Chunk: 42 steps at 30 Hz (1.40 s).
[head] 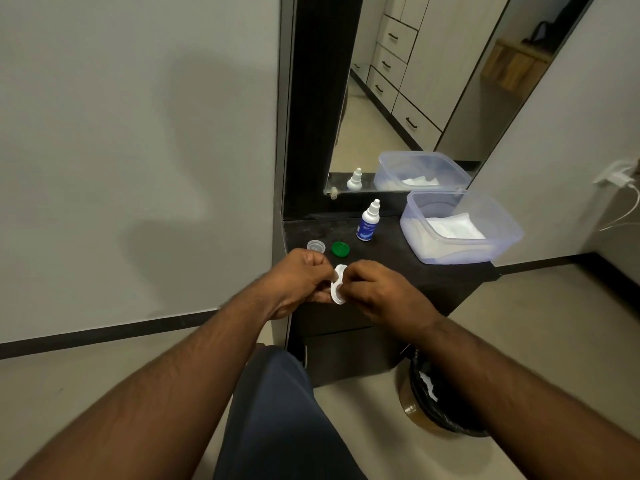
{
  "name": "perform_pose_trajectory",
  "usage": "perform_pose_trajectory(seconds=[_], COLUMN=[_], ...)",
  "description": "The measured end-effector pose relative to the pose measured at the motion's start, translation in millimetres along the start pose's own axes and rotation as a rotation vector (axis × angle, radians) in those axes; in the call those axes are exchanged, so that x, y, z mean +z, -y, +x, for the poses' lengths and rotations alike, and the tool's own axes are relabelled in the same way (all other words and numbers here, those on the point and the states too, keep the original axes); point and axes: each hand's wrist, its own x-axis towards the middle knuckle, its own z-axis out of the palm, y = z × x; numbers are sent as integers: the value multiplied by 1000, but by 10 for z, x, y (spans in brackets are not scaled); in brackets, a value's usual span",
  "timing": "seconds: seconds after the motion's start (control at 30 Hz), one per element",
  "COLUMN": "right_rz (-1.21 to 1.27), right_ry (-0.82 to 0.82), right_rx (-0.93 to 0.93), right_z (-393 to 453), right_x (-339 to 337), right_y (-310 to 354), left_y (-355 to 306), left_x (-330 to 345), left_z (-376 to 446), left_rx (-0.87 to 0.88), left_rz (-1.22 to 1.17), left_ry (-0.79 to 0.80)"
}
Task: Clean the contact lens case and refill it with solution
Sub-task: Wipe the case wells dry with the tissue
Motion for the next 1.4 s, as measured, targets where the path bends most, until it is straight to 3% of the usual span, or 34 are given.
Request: perform_pose_trajectory(seconds=[0.07, 0.13, 0.3, 0.37, 0.43, 0.5, 0.57, 0.7, 0.83, 0.93, 1.07, 1.13, 1.2, 1.3, 1.4], right_rz=[-27, 22, 222, 388, 573, 666, 637, 368, 492, 490, 161, 0, 56, 537, 775], right_ry=[-4, -55, -323, -419, -471, -472, -428, -350, -253, -45, 198, 372, 257, -227, -396], right_rx=[29, 173, 638, 910, 1154, 1251, 1225, 965, 858, 740, 374, 357, 468, 769, 895], right_z=[10, -1, -47, -47, -20, -11, 1, 36, -3, -49, -87, -144, -238, -306, -291], right_x=[46, 115, 301, 336, 361, 363, 323, 282, 190, 119, -106, -270, -317, -185, 58], right_y=[24, 100, 267, 355, 455, 472, 448, 464, 373, 331, 193, 32, -62, 67, 202], left_y=[10, 20, 23, 39, 62, 73, 70, 46, 45, 38, 43, 41, 27, 12, 17], left_x=[-4, 5, 55, 70, 72, 79, 88, 69, 84, 99, 100, 99, 91, 86, 87], left_z=[6, 6, -7, -2, -3, -9, -18, 17, 57, 45, 29, 37, 26, 4, -6], left_rx=[15, 31, 59, 65, 75, 75, 70, 39, 12, 16, 24, 16, 2, -14, 14], left_rz=[7, 37, 101, 102, 96, 105, 120, 138, 134, 140, 108, 102, 86, 36, 39], left_ry=[-9, -29, -91, -112, -135, -154, -159, -150, -186, -191, -180, -175, -151, -131, -112])
